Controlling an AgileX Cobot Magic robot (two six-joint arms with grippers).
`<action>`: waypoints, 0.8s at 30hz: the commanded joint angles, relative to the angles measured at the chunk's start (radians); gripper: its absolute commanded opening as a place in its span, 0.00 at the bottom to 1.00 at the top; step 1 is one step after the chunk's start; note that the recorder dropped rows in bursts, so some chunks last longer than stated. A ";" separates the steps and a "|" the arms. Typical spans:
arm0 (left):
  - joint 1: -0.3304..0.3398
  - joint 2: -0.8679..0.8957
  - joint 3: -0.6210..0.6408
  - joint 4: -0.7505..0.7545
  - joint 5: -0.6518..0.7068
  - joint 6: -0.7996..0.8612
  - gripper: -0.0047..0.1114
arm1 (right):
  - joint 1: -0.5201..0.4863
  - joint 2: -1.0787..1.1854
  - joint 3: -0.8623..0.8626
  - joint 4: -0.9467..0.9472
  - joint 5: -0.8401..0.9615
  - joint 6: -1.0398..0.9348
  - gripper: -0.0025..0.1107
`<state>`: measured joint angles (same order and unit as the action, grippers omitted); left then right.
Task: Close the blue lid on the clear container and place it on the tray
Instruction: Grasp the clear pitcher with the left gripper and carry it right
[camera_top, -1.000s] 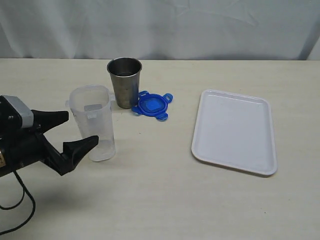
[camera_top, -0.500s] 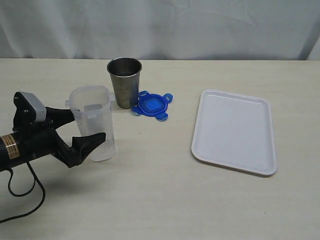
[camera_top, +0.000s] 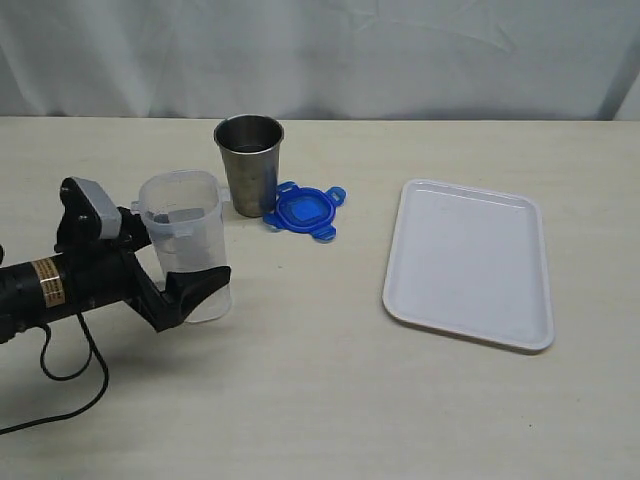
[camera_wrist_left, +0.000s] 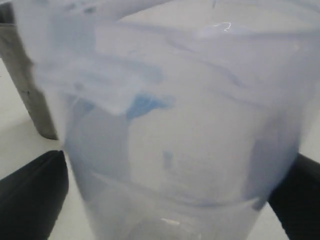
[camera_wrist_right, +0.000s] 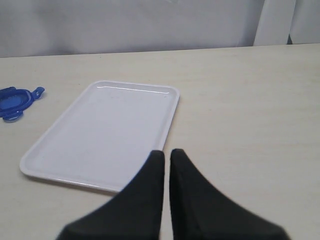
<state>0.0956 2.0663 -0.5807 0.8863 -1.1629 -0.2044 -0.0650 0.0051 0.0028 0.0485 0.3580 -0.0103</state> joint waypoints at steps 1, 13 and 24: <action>-0.015 0.036 -0.039 0.001 -0.010 -0.008 0.86 | -0.003 -0.005 -0.003 -0.003 -0.014 -0.002 0.06; -0.015 0.036 -0.071 -0.008 0.002 -0.008 0.79 | -0.003 -0.005 -0.003 -0.003 -0.014 -0.002 0.06; -0.015 0.036 -0.071 0.096 -0.058 -0.009 0.04 | -0.003 -0.005 -0.003 -0.003 -0.014 -0.002 0.06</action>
<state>0.0832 2.1030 -0.6462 0.9432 -1.1762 -0.2044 -0.0650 0.0051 0.0028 0.0485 0.3580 -0.0103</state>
